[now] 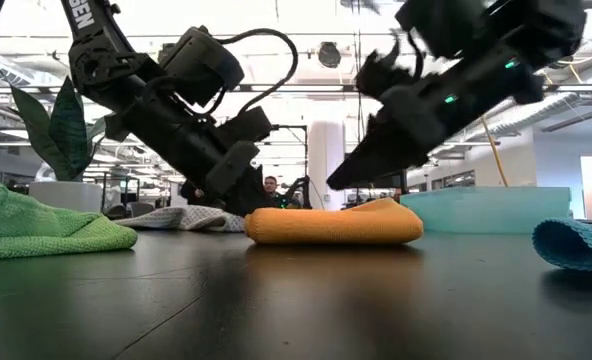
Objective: Fold microfiber towels
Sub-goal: Fold the orange microfiber cloth, then put the orange microfiber cloth into the green bin
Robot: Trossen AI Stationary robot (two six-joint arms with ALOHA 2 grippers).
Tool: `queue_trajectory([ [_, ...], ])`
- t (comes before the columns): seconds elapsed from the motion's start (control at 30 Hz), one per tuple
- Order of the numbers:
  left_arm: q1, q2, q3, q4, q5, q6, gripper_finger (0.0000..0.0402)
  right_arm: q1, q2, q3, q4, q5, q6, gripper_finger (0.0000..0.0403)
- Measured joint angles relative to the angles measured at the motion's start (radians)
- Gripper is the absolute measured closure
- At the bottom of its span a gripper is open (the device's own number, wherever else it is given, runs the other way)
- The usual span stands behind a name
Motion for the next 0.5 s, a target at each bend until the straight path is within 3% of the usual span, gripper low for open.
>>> queue_trajectory([
  [0.3, -0.041, -0.133, 0.001, 0.024, 0.027, 0.053, 0.0286, -0.195, 0.000, 0.000, -0.034, -0.389, 0.103, 0.0163],
  [0.43, -0.090, -0.110, 0.001, 0.043, 0.174, 0.059, 0.0287, -0.230, 0.000, 0.000, -0.046, -0.457, 0.104, 0.0163],
  [0.5, -0.117, -0.083, 0.002, 0.029, 0.181, 0.050, 0.0287, -0.239, 0.000, 0.000, -0.048, -0.458, 0.100, 0.0163],
])
